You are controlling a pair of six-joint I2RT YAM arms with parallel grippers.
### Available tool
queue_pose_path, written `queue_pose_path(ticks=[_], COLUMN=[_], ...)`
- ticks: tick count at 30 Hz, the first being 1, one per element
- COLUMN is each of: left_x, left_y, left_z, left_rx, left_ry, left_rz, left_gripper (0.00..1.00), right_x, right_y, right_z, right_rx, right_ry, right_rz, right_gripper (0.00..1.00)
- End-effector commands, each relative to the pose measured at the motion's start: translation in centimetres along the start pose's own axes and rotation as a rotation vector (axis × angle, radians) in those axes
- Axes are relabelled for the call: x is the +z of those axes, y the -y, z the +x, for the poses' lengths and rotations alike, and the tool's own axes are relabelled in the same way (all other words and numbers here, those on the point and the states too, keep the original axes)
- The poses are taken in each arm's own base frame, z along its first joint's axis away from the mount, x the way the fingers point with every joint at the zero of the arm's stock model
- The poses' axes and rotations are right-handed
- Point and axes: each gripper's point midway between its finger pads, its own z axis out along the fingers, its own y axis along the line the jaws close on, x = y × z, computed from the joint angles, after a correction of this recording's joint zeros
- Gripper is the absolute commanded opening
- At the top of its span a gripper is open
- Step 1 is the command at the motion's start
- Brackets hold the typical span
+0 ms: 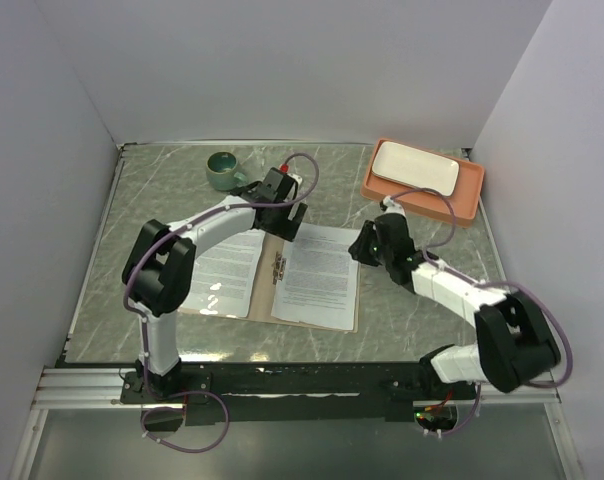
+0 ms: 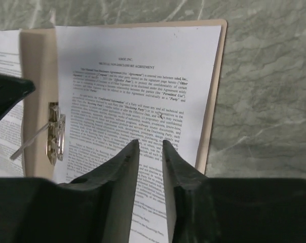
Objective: Put the files into the folder
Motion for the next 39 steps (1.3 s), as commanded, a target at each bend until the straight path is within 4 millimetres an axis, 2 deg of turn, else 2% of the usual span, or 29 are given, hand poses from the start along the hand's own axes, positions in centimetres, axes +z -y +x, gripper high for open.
queue_pose_path(ticks=[1,4,6,7,8,9,10,11,12,13,15,16,19,22,23,24,25,27,28,30,33,39], left_x=[-4.2,-7.7,-7.9,-7.5,-7.4,-7.2,-8.7,-9.3,-8.8,-9.8,-9.6,-8.4,-6.9,-5.6,-5.1,-4.7,-3.3,-2.3,-1.1,0.2,1.2,2.9], left_y=[0.8,0.9,-0.2,0.0,0.6,0.5,0.7,0.7,0.3,0.7,1.6,1.9,1.9,2.2,2.3,2.2,2.1,2.2,2.3,2.6,2.8,2.6], left_z=[-4.9,-7.2,-7.1,-6.2,-5.8,-5.4,-7.3,-7.6,-6.3,-6.8,-6.3,-5.6,-5.3,-5.1,-4.9,-4.7,-4.0,-3.8,-2.9,-2.5,-1.8,-0.6], left_rx=[-0.050,-0.096,-0.127,-0.120,-0.133,-0.145,-0.147,-0.134,-0.120,-0.103,-0.065,-0.048,-0.039,-0.045,-0.049,-0.049,-0.044,-0.047,-0.043,-0.043,-0.046,-0.050], left_ry=[0.142,0.209,0.215,0.173,0.135,0.127,0.233,0.281,0.292,0.330,0.307,0.262,0.214,0.202,0.192,0.180,0.146,0.117,0.079,0.050,0.019,-0.029], left_rz=[-0.014,0.016,-0.037,-0.015,0.089,0.114,0.133,0.117,0.062,0.070,0.072,0.062,0.039,0.037,0.036,0.028,0.012,0.010,0.007,0.015,0.032,0.059], left_gripper=[0.96,0.96,0.96,0.97,0.93,0.86,0.78,0.65,0.63,0.64,0.83,0.89,0.90,0.94,0.95,0.95,0.95,0.95,0.96,0.96,0.96,0.95], right_x=[-3.6,-5.7,-6.5,-7.2,-7.5,-7.8,-8.2,-8.5,-8.8,-9.2,-9.5,-9.3,-8.8,-8.3,-8.4,-8.2,-7.8,-7.3,-6.8,-6.3,-4.2,-1.3], right_y=[-3.8,-5.3,-5.6,-5.7,-5.9,-5.8,-6.0,-6.4,-6.9,-7.5,-8.7,-9.4,-10.6,-10.7,-11.6,-11.6,-11.6,-11.9,-11.9,-12.0,-12.0,-13.4], right_z=[-3.9,-4.1,-4.0,-4.2,-4.2,-4.3,-4.4,-4.1,-3.9,-4.1,-3.7,-3.6,-2.8,-2.3,-1.5,-1.1,-0.8,-0.2,0.2,0.2,0.6,1.0], right_rx=[-0.070,-0.113,-0.127,-0.115,-0.070,-0.049,-0.028,0.012,0.026,0.030,0.047,0.016,-0.076,-0.170,-0.199,-0.211,-0.221,-0.227,-0.229,-0.222,-0.219,-0.227], right_ry=[0.226,0.251,0.256,0.273,0.273,0.283,0.288,0.270,0.259,0.275,0.244,0.236,0.238,0.277,0.272,0.272,0.265,0.259,0.247,0.272,0.275,0.283], right_rz=[-0.201,-0.268,-0.287,-0.297,-0.309,-0.314,-0.327,-0.358,-0.391,-0.443,-0.511,-0.537,-0.526,-0.458,-0.479,-0.466,-0.448,-0.432,-0.420,-0.395,-0.349,-0.360], right_gripper=[0.29,0.19,0.01,0.00,0.00,0.00,0.00,0.00,0.00,0.00,0.00,0.00,0.00,0.00,0.00,0.00,0.00,0.00,0.00,0.00,0.00,0.00])
